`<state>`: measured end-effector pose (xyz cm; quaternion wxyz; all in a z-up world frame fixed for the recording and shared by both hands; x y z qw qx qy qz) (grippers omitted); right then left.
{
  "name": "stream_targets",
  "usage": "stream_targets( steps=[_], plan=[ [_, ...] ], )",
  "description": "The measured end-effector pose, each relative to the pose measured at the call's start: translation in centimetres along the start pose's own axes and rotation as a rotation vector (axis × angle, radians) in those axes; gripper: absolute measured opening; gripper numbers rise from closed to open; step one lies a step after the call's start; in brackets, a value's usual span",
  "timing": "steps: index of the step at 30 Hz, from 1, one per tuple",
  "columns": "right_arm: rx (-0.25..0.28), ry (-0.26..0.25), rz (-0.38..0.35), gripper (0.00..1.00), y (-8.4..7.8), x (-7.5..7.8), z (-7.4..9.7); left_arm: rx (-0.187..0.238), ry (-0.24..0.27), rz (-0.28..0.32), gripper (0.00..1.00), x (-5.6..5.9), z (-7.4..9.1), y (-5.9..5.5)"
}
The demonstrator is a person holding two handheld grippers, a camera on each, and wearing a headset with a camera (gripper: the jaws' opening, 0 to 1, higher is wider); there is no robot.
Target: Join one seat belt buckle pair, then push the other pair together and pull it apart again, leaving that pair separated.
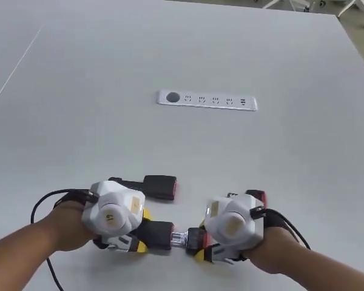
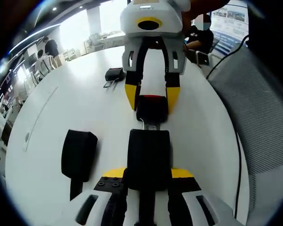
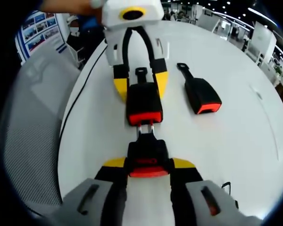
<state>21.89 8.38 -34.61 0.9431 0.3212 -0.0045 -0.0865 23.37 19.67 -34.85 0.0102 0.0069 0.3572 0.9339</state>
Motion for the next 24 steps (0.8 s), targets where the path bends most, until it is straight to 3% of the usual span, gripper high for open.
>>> stream_targets(
  steps=[8, 19, 24],
  plan=[
    [0.027, -0.005, -0.007, 0.34, 0.2, 0.0, -0.2, 0.01, 0.011, 0.016, 0.33, 0.1, 0.0, -0.1],
    [0.073, -0.015, -0.018, 0.33, 1.3, -0.2, -1.1, -0.019, -0.009, -0.013, 0.32, 0.1, -0.1, 0.2],
    [0.073, -0.012, -0.019, 0.33, 1.8, -0.1, -1.1, -0.007, -0.009, 0.001, 0.32, 0.2, 0.0, 0.0]
  ],
)
Point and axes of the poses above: the centre of the closed fingertips' face, and the gripper's own axes: z roughly backward along the fingers, x roughly to its right, y roughly out of its top, the point moved 3 cm from there along z, roughly backward along the fingers, and after that the axes turned 7 degrees about x, right-handed, at the moved point
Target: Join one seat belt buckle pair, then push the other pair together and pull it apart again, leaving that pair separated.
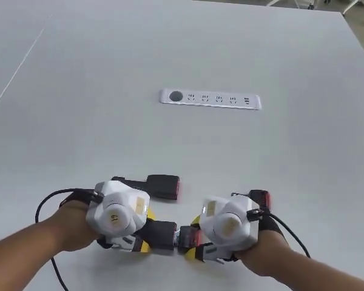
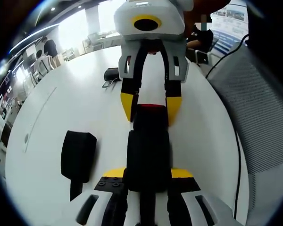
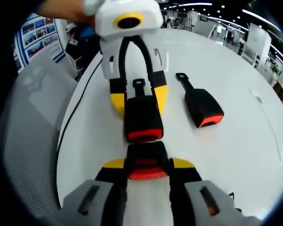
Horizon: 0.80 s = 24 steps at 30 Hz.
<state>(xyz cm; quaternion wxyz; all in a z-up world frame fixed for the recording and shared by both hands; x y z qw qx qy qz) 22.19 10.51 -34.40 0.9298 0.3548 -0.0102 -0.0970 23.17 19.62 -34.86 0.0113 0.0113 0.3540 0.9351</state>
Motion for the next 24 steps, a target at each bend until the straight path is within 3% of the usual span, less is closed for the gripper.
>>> stream_targets(
  steps=[9, 15, 24],
  plan=[
    [-0.011, -0.016, 0.022, 0.33, 0.0, -0.09, 0.21, 0.005, 0.003, 0.011, 0.33, -0.14, -0.01, 0.08],
    [-0.002, 0.0, 0.04, 0.33, -0.19, 0.04, 0.18, 0.03, 0.001, 0.017, 0.33, -0.26, 0.03, -0.18],
    [0.072, 0.001, 0.099, 0.32, -0.55, -0.01, 0.29, 0.092, -0.027, 0.017, 0.32, -0.38, 0.21, -0.38]
  ],
)
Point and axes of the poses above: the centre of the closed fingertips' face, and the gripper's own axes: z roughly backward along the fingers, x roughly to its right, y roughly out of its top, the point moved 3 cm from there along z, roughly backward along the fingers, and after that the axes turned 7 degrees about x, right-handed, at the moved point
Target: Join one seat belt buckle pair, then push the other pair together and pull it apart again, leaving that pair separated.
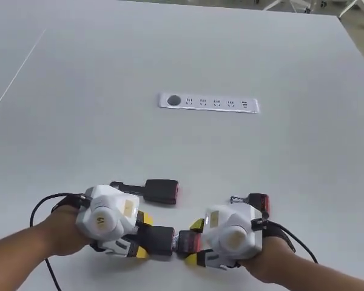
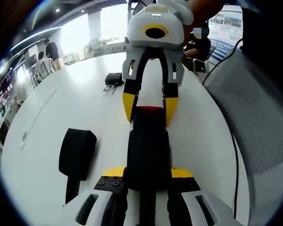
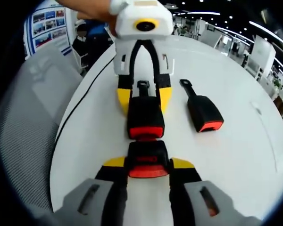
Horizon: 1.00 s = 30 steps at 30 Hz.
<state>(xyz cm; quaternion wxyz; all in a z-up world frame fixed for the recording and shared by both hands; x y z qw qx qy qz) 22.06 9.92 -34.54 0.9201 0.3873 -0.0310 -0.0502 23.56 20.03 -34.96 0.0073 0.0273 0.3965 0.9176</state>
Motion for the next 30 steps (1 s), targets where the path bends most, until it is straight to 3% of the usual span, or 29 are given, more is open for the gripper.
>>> stream_targets(
  steps=[2, 10, 24, 30],
  plan=[
    [0.017, -0.005, 0.037, 0.32, 0.08, -0.04, 0.0, 0.018, -0.002, 0.002, 0.32, 0.11, 0.1, -0.12],
    [0.058, -0.014, 0.054, 0.32, 0.03, -0.02, -0.02, 0.061, -0.007, 0.007, 0.32, 0.24, 0.34, -0.18],
    [0.105, -0.035, 0.023, 0.31, -0.24, -0.1, 0.1, 0.082, -0.016, -0.014, 0.31, 0.38, 0.35, -0.27],
    [0.11, -0.038, 0.001, 0.32, -0.13, -0.05, 0.05, 0.073, -0.022, -0.025, 0.32, 0.32, 0.23, -0.26]
  ],
)
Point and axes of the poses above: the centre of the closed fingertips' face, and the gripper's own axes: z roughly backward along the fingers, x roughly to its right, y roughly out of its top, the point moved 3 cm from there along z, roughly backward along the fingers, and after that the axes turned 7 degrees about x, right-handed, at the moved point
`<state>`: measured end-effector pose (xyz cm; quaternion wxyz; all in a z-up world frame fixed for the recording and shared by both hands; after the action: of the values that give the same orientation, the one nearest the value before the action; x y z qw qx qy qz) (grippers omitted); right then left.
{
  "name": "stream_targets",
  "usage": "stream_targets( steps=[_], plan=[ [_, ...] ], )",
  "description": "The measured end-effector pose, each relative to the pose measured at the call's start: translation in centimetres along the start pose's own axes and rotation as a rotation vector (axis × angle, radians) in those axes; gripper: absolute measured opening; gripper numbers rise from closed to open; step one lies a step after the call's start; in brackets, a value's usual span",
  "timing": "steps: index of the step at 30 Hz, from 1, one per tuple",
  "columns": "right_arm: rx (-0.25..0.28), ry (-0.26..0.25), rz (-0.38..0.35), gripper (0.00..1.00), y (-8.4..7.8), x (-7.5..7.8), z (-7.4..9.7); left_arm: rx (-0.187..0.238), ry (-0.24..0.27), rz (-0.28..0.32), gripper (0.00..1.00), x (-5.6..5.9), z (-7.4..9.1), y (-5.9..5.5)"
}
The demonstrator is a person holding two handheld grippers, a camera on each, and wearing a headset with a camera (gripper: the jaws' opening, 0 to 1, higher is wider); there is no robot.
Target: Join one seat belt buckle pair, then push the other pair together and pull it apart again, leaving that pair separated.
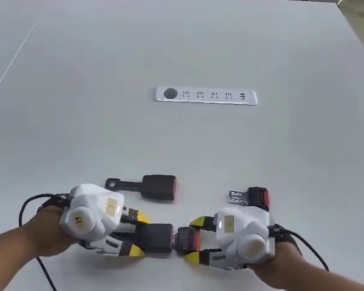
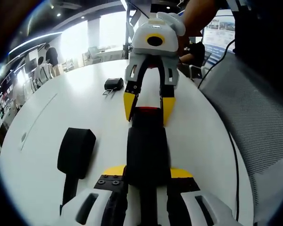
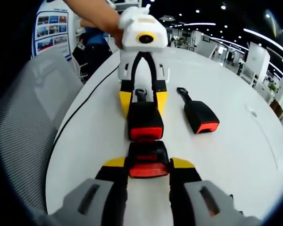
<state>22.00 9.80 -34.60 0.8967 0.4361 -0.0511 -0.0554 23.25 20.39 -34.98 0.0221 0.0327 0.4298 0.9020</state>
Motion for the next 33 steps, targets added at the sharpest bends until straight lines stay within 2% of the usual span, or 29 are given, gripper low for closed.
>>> stream_targets(
  steps=[2, 3, 7, 8, 9, 10, 11, 12, 13, 14, 15, 17, 20, 22, 23, 28, 30, 33],
  plan=[
    [-0.003, 0.005, -0.069, 0.34, 0.0, -0.1, 0.0, -0.009, 0.002, 0.006, 0.32, 0.0, -0.1, 0.1],
    [-0.015, 0.007, 0.01, 0.34, 0.1, -0.1, -0.1, -0.013, 0.002, 0.004, 0.32, 0.0, -0.1, 0.1],
    [-0.027, -0.016, -0.01, 0.37, 0.1, 0.0, -0.1, -0.028, 0.01, 0.008, 0.33, 0.0, -0.3, 0.2],
    [-0.042, -0.025, -0.011, 0.44, 0.1, 0.0, -0.1, -0.033, 0.018, 0.025, 0.34, 0.0, -0.3, 0.3],
    [-0.029, -0.029, -0.024, 0.54, 0.2, -0.1, -0.2, -0.043, 0.019, 0.024, 0.35, 0.0, -0.3, 0.4],
    [0.019, -0.049, -0.063, 0.63, 0.9, 0.0, -0.3, -0.065, 0.016, 0.015, 0.38, 0.2, -0.4, 0.4],
    [0.021, -0.068, -0.07, 0.7, 1.1, 0.3, -0.1, -0.081, 0.014, 0.013, 0.43, 0.4, -0.4, 0.4],
    [0.01, -0.072, -0.066, 0.74, 1.1, 0.4, 0.2, -0.084, 0.018, 0.031, 0.5, 0.4, -0.4, 0.5],
    [0.016, -0.079, -0.069, 0.77, 1.3, 0.5, 0.3, -0.077, 0.047, 0.072, 0.56, 0.3, -0.4, 0.7],
    [0.031, -0.087, -0.066, 0.8, 1.5, 0.6, 0.4, -0.054, 0.054, 0.059, 0.62, 0.1, -0.4, 1.1],
    [0.035, -0.091, -0.069, 0.81, 1.6, 0.8, 0.6, -0.003, 0.087, 0.056, 0.67, -0.3, -0.1, 1.9],
    [0.042, -0.1, -0.084, 0.8, 1.7, 1.1, 1.3, 0.022, 0.112, 0.064, 0.71, -0.7, 0.7, 2.4],
    [0.053, -0.112, -0.091, 0.8, 1.6, 1.5, 2.4, -0.004, 0.138, 0.076, 0.73, -1.5, 1.7, 2.5],
    [0.072, -0.114, -0.121, 0.8, 1.5, 2.0, 3.4, 0.002, 0.155, 0.063, 0.77, -2.1, 2.5, 2.7],
    [0.083, -0.134, -0.147, 0.8, 1.3, 2.6, 4.1, 0.005, 0.165, 0.064, 0.77, -2.5, 2.9, 2.9],
    [0.088, -0.202, -0.179, 0.81, -0.2, 5.5, 7.7, 0.017, 0.212, 0.055, 0.77, -5.0, 5.1, 3.7],
    [0.076, -0.216, -0.201, 0.8, -1.2, 6.7, 9.0, 0.027, 0.224, 0.056, 0.77, -6.2, 5.8, 4.0],
    [0.064, -0.235, -0.217, 0.81, -2.4, 8.2, 10.5, 0.019, 0.233, 0.051, 0.77, -7.6, 6.4, 4.0]
  ],
)
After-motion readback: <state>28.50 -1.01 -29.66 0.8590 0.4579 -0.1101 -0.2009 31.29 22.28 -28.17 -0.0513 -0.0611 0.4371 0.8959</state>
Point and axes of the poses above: the centre of the closed fingertips' face, and the gripper's own axes: z roughly backward along the fingers, x roughly to its right, y roughly out of its top, the point moved 3 cm from there along z, roughly backward along the fingers, and after that the axes turned 7 degrees about x, right-handed, at the moved point
